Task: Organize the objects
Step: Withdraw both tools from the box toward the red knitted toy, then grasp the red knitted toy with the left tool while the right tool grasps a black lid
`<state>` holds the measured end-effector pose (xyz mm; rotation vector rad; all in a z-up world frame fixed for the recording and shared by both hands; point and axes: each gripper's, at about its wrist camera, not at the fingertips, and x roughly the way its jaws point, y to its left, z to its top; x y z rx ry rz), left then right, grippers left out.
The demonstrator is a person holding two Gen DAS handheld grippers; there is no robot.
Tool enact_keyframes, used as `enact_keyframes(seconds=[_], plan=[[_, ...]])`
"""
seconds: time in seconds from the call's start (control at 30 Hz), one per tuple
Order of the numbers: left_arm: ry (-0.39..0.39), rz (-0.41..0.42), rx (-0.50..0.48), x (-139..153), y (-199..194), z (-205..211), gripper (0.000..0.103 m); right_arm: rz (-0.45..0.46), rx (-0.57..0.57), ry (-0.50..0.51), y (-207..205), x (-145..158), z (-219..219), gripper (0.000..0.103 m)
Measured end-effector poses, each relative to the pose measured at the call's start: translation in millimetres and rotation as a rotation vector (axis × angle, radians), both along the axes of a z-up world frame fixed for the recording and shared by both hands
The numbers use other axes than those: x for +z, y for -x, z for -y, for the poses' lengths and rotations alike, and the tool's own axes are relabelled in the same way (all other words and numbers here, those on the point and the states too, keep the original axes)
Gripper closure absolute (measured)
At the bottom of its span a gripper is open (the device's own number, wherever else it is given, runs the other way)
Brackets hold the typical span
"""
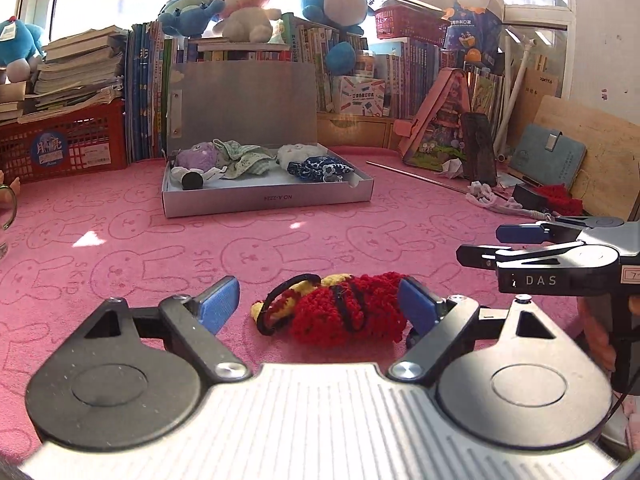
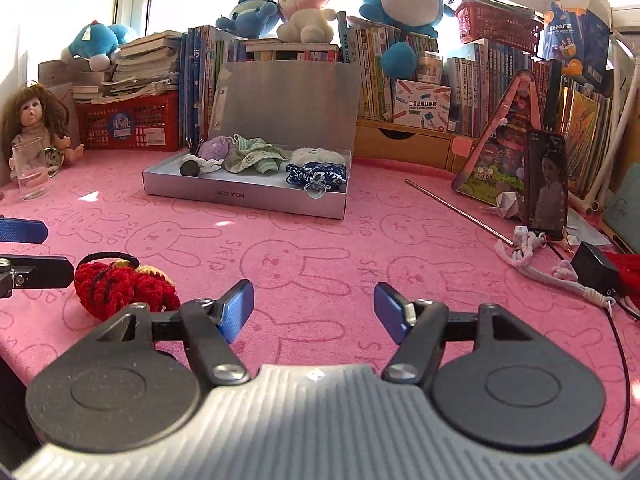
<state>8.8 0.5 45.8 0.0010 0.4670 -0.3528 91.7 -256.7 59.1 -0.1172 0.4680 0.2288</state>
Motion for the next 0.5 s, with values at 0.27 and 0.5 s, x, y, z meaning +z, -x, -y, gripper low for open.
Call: enact_keyframes(seconds=[0.27,0.5], plan=[[0.036,-0.043,-0.019,-7,-4,32,0.013,0.016,0.028,-0.012,28,-10,10,0.021],[-0.007,-0.057,0.085,-18,-18,49,0.012,-0.006,0.034,-0.006,43,-19,15,0.018]])
